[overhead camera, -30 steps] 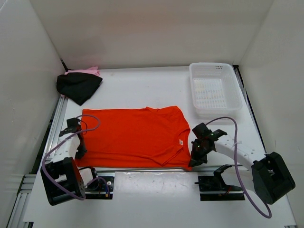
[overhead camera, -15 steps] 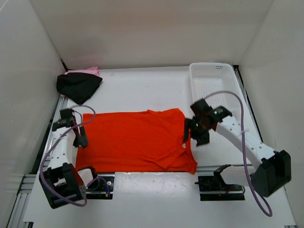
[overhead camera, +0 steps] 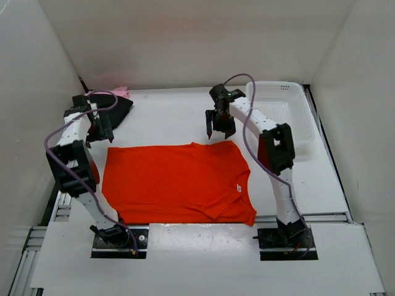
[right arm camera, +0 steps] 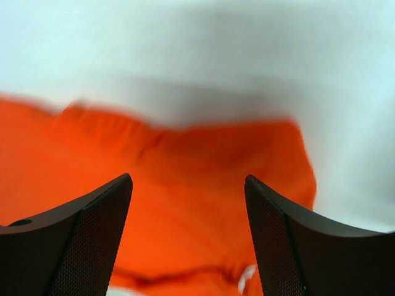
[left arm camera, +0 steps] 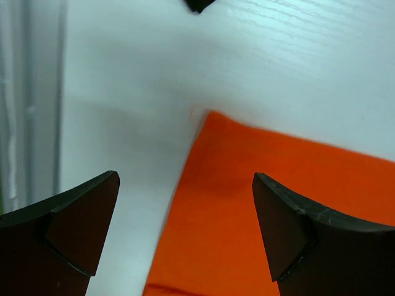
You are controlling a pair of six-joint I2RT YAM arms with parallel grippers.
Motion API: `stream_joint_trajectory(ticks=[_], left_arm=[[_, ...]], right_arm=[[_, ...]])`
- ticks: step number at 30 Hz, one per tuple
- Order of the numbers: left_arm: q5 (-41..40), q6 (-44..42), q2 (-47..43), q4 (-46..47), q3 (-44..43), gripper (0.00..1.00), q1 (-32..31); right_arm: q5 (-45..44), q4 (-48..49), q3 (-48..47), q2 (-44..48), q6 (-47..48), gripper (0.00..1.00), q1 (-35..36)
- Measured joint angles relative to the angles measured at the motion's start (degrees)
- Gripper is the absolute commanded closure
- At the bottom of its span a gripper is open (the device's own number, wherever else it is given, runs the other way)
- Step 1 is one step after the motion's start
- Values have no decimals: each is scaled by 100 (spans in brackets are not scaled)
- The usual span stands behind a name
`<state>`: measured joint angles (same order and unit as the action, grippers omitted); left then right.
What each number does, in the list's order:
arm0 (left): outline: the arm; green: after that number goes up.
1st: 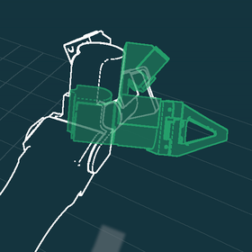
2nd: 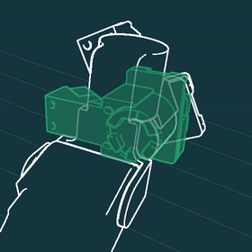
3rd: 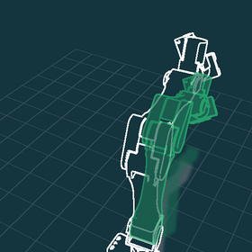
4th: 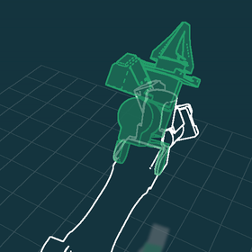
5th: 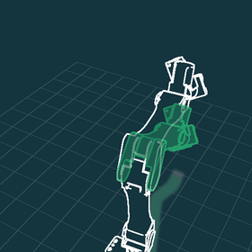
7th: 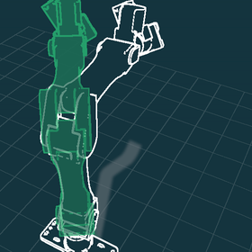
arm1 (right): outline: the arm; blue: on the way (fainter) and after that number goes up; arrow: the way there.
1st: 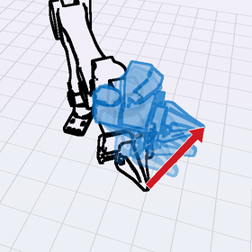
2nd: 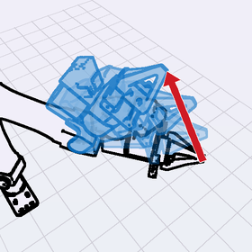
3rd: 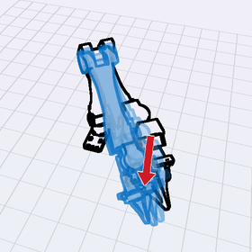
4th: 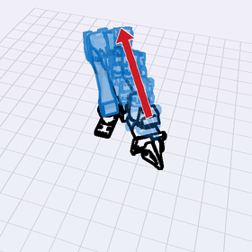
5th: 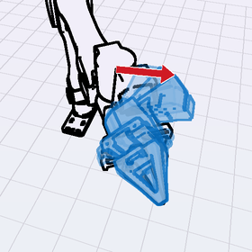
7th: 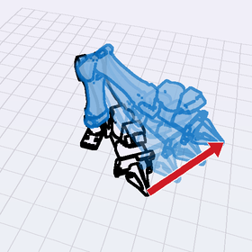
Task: Fold and stack the t-shirts
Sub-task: Fold the flattened tshirt in 1/3 of the way, then grap the side of the flattened tshirt furthest away from the robot with both arms
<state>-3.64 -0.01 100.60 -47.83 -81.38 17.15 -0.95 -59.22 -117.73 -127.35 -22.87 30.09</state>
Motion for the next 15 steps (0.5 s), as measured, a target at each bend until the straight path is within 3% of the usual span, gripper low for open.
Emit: stream_joint_trajectory(ticks=[3, 6, 12, 15], left_arm=[[203, 0, 994, -44, -391, 0, 0], [361, 0, 1488, -31, -693, 0, -2], [496, 0, 1624, 7, -807, 0, -11], [627, 7, 1624, 44, -680, 8, -26]], right_arm=[[-59, 177, -144, -767, -48, 20, -111], [-76, 267, -166, -955, -118, 20, -221], [-103, 723, 232, -776, -85, 25, -291], [-35, 866, 866, -409, -39, 32, -291]])
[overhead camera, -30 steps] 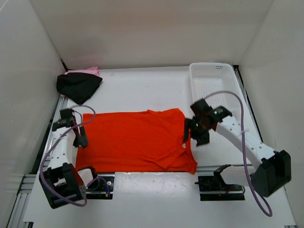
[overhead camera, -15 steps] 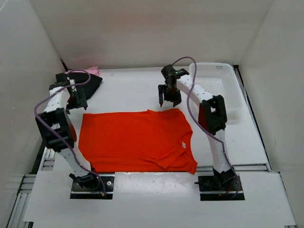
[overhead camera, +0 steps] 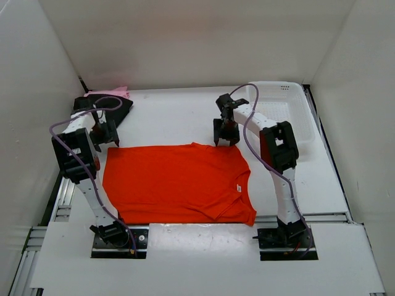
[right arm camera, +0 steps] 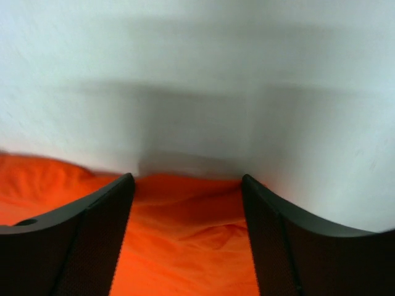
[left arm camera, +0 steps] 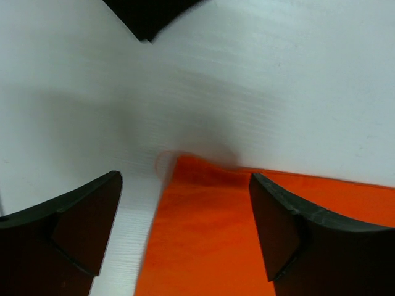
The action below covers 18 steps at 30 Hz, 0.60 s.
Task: Fold and stack the t-shirts
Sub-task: Grap the side of the flattened tshirt furthest away from the robot with both arms
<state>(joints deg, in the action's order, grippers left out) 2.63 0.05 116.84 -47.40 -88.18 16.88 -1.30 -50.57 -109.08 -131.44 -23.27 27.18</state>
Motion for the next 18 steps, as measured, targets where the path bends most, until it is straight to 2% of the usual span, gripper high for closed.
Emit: stream_joint_trajectory(ticks=[2, 3, 6, 7, 8, 10, 12, 15, 18], left_arm=[[92, -4, 0, 9, 166, 18, -28], [138, 0, 2, 7, 262, 30, -52], [192, -2, 20, -28, 413, 45, -138], [229, -4, 20, -13, 415, 63, -164], [227, 33, 20, -9, 420, 74, -177], [258, 11, 20, 4, 444, 90, -203], [258, 0, 20, -2, 448, 90, -214], [240, -2, -46, 26, 503, 90, -240], [129, -2, -378, 114, 800, 90, -249]], right_arm=[[68, 17, 376, 212, 39, 39, 0], [109, 15, 507, 284, 57, 46, 0], [210, 13, 693, 376, 116, 65, 0], [256, 20, 713, 380, 125, 79, 0], [306, 35, 726, 380, 133, 85, 0], [409, 83, 765, 380, 96, 96, -9], [459, 103, 767, 380, 87, 100, -17], [490, 129, 811, 461, 70, 100, -17], [446, 358, 1331, 1032, 61, 100, -15]])
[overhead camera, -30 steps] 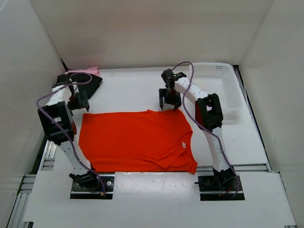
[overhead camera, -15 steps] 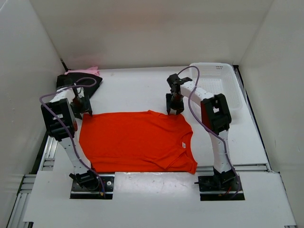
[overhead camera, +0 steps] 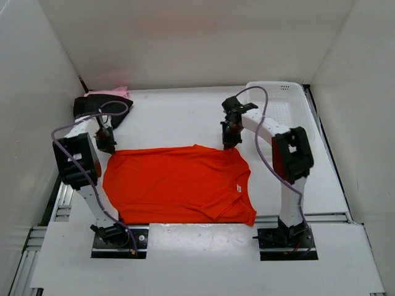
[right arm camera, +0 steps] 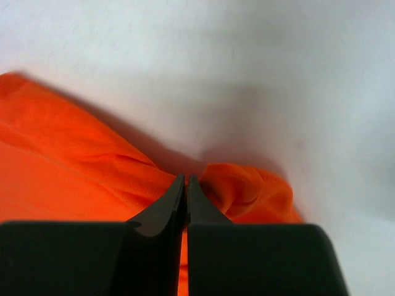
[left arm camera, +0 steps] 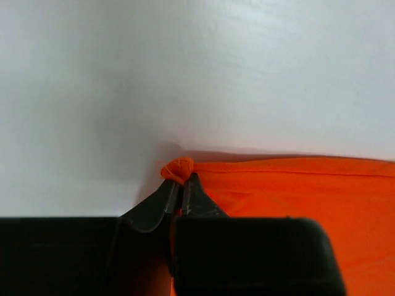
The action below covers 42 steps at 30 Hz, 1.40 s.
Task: Fold and stack the t-shirts
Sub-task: Grap the side of the flattened tshirt furthest away from the robot with both arms, then fold the other side of the tshirt into a rectangle
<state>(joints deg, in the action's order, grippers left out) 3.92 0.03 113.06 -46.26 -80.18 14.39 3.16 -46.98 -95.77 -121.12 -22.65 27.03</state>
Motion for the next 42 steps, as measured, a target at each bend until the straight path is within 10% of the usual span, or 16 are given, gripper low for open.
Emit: stream_joint_trajectory(ticks=[11, 24, 42], left_arm=[[-662, -2, -3440, 297, 2052, 90, -66], [-960, -2, -4295, 105, 4214, 90, -114], [-975, -4, -4378, 127, 4002, 90, -114]], right_arm=[[-468, 1172, 3952, 4181, -398, 79, 1469], [-887, 1054, 6124, 6758, -955, 54, 2332], [-302, 1639, 3320, 2406, -9, 25, 1226]])
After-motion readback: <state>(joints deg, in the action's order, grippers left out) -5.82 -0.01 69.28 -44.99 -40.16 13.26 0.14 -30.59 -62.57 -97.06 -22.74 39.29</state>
